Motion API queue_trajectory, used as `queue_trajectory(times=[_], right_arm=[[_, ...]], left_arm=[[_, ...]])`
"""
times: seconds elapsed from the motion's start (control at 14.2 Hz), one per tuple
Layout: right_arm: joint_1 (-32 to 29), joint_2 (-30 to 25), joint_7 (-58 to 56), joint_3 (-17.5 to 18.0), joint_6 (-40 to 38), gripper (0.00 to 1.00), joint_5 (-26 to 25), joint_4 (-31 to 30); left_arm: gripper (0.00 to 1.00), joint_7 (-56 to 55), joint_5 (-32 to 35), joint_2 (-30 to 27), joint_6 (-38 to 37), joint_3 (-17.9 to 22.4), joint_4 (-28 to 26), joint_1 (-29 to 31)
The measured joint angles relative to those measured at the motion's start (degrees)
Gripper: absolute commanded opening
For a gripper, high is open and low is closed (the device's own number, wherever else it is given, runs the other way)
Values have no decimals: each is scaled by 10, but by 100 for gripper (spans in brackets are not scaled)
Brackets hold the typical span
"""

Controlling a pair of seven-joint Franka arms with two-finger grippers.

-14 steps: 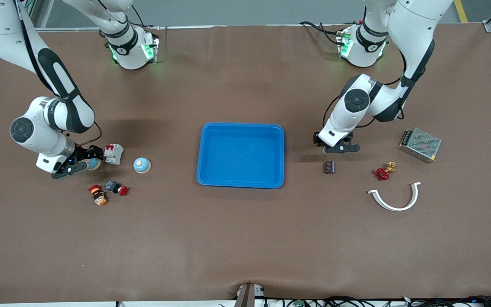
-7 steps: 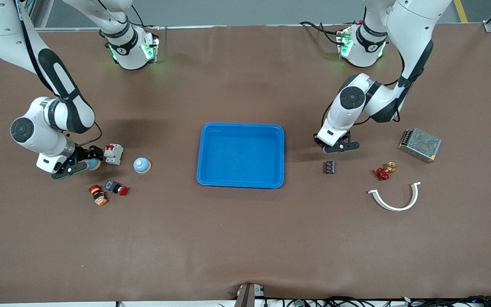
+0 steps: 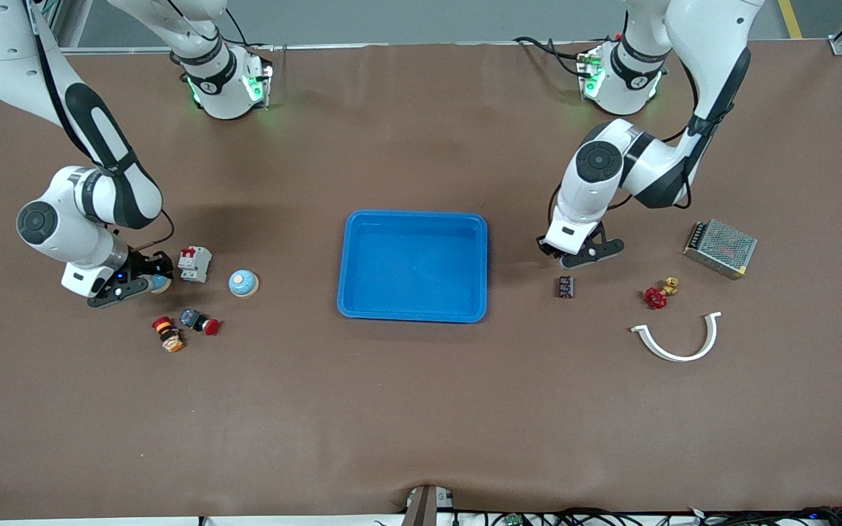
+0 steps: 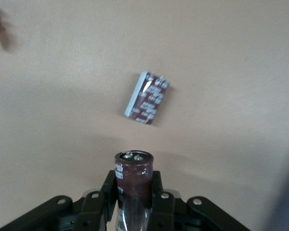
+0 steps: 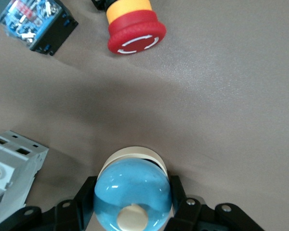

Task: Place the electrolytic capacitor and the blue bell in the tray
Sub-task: 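Carry the capacitor and the blue dome over the blue tray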

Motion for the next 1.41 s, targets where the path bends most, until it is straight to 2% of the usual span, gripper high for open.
queue_trajectory(times=[0.21, 0.42, 0.56, 0.71, 0.85, 0.99, 1.13, 1.41], right_arm=[[0, 0, 0, 0, 0, 45, 0, 2], [0, -2, 0, 2, -13, 45, 0, 13], [1, -11, 2, 4, -77, 45, 0, 36], [8, -30, 20, 5, -178, 45, 0, 79], [28, -55, 81, 7, -267, 45, 1, 122], [72, -86, 176, 9, -321, 45, 1, 141], [123, -111, 271, 13, -345, 45, 5, 142], [210, -116, 430, 15, -345, 44, 56, 139]], left_arm=[[0, -69, -1, 0, -3, -5, 15, 0], [0, -184, -10, 0, -7, -18, 31, 0], [0, -243, -22, 0, -17, -29, 51, 0], [0, -273, -51, 0, -35, -42, 73, 0], [0, -312, -82, 0, -43, -51, 92, 0], [0, -371, -93, 0, -44, -59, 108, -2], [0, -441, -96, 5, -45, -63, 127, -11], [0, -554, -97, 32, -47, -63, 181, -25]])
